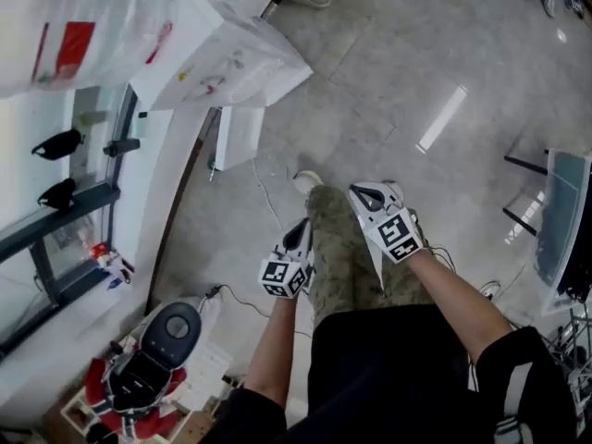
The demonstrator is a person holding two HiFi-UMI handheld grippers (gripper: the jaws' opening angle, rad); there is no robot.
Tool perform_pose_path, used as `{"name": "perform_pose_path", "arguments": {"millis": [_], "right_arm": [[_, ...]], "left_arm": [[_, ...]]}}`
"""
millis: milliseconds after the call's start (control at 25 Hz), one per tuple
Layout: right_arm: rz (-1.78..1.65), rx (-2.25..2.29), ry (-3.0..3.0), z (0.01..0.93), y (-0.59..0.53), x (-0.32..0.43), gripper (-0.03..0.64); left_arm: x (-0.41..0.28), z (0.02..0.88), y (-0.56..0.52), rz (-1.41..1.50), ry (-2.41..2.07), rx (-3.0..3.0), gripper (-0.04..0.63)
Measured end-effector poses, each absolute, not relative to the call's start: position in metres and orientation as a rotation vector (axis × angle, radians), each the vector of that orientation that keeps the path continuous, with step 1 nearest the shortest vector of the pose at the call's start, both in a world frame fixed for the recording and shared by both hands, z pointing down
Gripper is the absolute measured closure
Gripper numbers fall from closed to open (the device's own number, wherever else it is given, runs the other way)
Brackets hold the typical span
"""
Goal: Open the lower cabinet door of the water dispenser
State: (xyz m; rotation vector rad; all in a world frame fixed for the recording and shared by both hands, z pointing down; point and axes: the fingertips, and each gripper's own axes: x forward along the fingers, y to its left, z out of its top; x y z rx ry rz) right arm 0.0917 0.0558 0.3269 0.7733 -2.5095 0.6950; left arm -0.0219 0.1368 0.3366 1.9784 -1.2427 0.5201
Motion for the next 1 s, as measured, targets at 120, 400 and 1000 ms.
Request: {"name": "perform_pose_path", "arguments": {"millis": [120,400,1000], "right_arm": [[0.671,0.808,-2.526,0.269,0.063,0.108,0.617],[0.543,0.861,-2.542,0.154,0.108,0.139,0.617],[0.206,0.907,-2.768,-0.056,0.248,0.074,0.617]], "left_arm": [[-0.034,0.272,0.152,0.395,-1.369,1.926,0.591],[-0.057,0.143,0.215,0.254,-1.547,1.963,0.592],[-0.105,-0.018,0.363,-0.032,-1.925,2.033,0.592]]}}
